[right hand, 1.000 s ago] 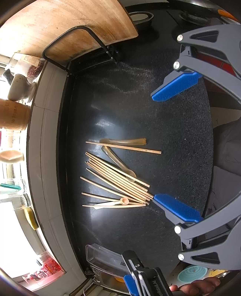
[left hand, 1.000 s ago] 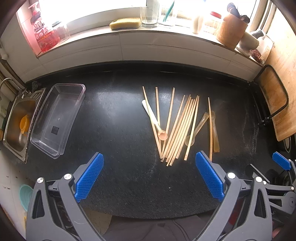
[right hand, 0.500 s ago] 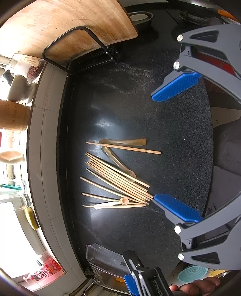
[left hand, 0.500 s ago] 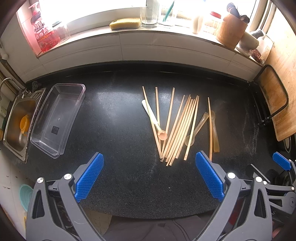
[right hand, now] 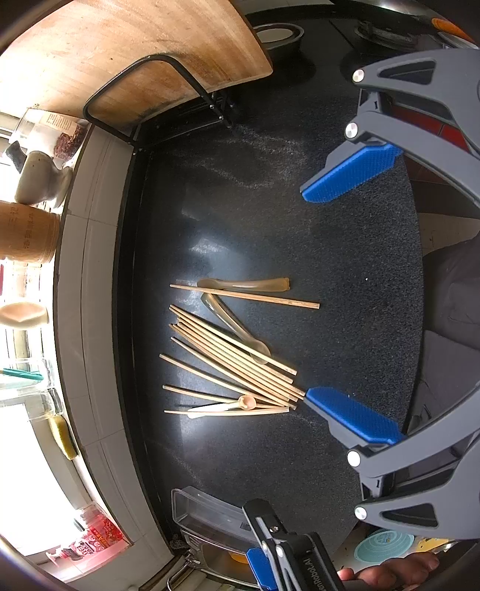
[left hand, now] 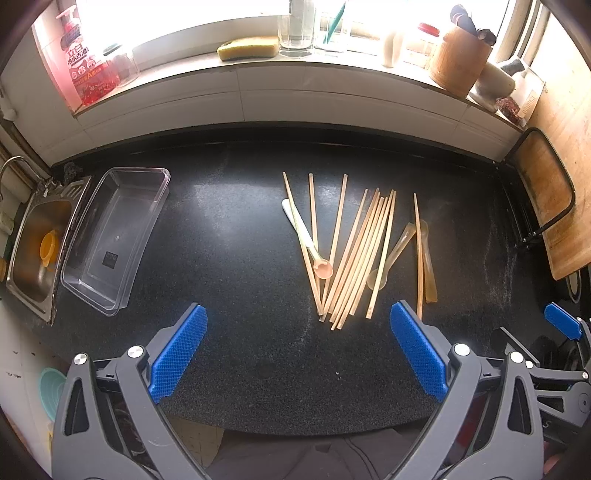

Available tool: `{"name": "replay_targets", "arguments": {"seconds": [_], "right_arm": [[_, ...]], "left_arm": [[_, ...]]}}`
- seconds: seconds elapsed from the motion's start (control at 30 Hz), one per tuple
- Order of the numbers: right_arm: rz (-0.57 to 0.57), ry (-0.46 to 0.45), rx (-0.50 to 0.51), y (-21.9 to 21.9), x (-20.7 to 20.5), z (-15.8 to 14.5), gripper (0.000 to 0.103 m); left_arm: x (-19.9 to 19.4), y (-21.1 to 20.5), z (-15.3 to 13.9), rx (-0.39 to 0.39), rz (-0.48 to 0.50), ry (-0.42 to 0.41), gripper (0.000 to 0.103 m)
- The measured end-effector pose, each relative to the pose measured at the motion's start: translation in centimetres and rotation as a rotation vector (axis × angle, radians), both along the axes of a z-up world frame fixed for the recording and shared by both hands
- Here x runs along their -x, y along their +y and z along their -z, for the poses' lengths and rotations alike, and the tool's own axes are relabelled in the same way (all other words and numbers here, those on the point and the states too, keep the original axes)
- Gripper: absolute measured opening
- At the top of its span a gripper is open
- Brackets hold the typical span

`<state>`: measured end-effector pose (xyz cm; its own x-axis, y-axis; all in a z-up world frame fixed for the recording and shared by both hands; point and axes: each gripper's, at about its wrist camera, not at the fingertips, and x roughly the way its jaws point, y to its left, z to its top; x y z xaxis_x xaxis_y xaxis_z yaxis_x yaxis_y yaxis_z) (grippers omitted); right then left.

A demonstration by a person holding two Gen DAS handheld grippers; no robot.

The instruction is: Organize utensils

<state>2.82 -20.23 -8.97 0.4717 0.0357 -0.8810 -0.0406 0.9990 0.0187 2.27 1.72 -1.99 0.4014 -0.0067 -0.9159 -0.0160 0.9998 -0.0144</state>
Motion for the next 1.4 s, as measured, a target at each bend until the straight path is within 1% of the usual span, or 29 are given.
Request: {"name": "replay_targets", "arguments": {"seconds": [0.57, 0.77, 0.9, 1.03, 1.17, 1.2, 1.23, 1.3, 1.4], "right_arm": [[0.003, 0.001, -0.003, 0.1, 0.0, 0.0, 0.097], [0.02, 0.01, -0.017, -0.5, -0.4, 0.2, 0.097], [0.029, 0.015, -0.025, -1.0, -1.1, 0.7, 0.097], [0.028, 0.004, -0.028, -1.6, -1.9, 1.4, 0.097], [0.017, -0.003, -0.044, -2.3, -2.9, 2.7, 0.097], [0.005, -0.003, -0.065, -2.5, -3.3, 3.2, 0.097], [0.0, -0.001, -0.073, -2.6, -3.6, 3.6, 0.097], [-0.018, 0.005, -0.079, -2.8, -4.3, 4.8, 0.097], [-0.029, 0.02, -0.065, -3.1, -5.3, 6.4, 0.097]], "left_arm": [[0.2, -0.2, 0.2, 0.004, 0.002, 0.002, 0.097], [-0.3, 0.2, 0.8, 0.014, 0.004, -0.004, 0.097], [-0.9, 0.8, 1.9, 0.021, 0.0, -0.01, 0.097], [-1.9, 1.7, 3.7, 0.022, -0.004, -0.001, 0.097], [-3.1, 2.4, 6.6, 0.056, -0.003, 0.028, 0.097], [-3.5, 2.5, 7.5, 0.042, -0.004, 0.02, 0.097], [-4.0, 2.4, 8.5, 0.009, -0.004, 0.011, 0.097], [-5.0, 2.2, 10.3, -0.032, -0.002, 0.011, 0.097], [-6.6, 2.4, 13.2, -0.045, -0.021, 0.025, 0.097]]}}
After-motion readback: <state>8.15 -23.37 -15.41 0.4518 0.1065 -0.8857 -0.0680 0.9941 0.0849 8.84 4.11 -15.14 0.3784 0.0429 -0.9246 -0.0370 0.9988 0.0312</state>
